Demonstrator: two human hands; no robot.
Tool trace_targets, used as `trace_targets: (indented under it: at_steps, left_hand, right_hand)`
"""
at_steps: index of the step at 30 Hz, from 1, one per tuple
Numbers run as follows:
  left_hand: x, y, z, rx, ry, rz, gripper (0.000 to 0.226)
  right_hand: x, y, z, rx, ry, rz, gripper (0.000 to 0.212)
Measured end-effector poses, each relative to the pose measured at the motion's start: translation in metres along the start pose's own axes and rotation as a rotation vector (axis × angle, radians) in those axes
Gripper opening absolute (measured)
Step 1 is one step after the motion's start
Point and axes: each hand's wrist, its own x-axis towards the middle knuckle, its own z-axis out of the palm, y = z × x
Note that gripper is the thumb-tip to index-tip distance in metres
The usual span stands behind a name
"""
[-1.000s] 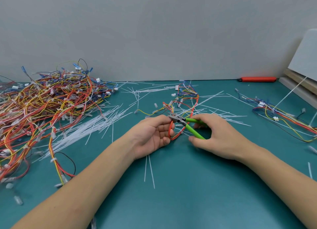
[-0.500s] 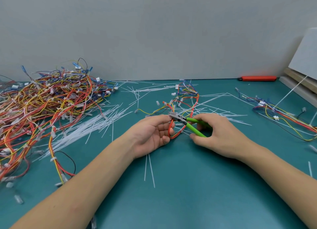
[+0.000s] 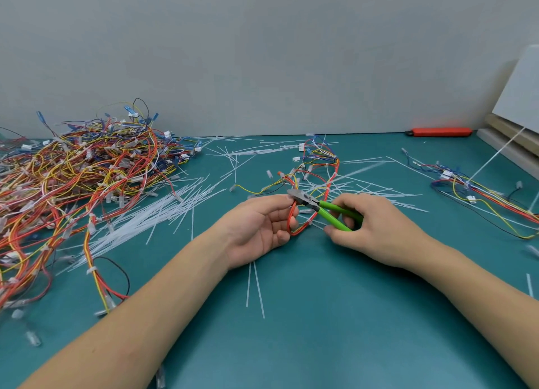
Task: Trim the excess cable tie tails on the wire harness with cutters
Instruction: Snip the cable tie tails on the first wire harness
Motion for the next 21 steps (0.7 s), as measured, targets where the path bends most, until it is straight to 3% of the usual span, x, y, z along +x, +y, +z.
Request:
trace_targets:
  at_steps: [2, 5, 7, 13, 19, 21]
  left_hand:
    - [0.0, -0.0001, 0.0008, 0.008, 0.002, 0.002, 0.017]
    - [-0.0006, 0.0, 0.002, 0.026, 0.011, 0.004, 0.014]
    - [-0.0012, 0.0003, 0.0028, 0.033, 0.014, 0.003, 0.014]
    - [-0.0016, 0.0009, 0.0023, 0.029, 0.014, 0.001, 0.025]
    - [-0.003, 0.0008, 0.004, 0.033, 0.013, 0.003, 0.024]
    - [-0.0028, 0.0002, 0.0039, 0.036, 0.016, 0.007, 0.027]
  right_hand:
    - [-0.0014, 0.0005, 0.0005, 0.0, 0.012, -0.012, 0.018]
    - [-0.0024, 0.0003, 0.0021, -0.058, 0.008, -0.027, 0.046]
    - [-0.0026, 0.0002, 0.0025, -0.063, 0.011, -0.024, 0.053]
    - [-0.0013, -0.0019, 0.0008, -0.039, 0.023, -0.012, 0.017]
    - [-0.0019, -0.0019, -0.0004, -0.029, -0.006, -0.029, 0.023]
    - [-0.0026, -0.0011, -0.0005, -0.039, -0.013, -0.025, 0.043]
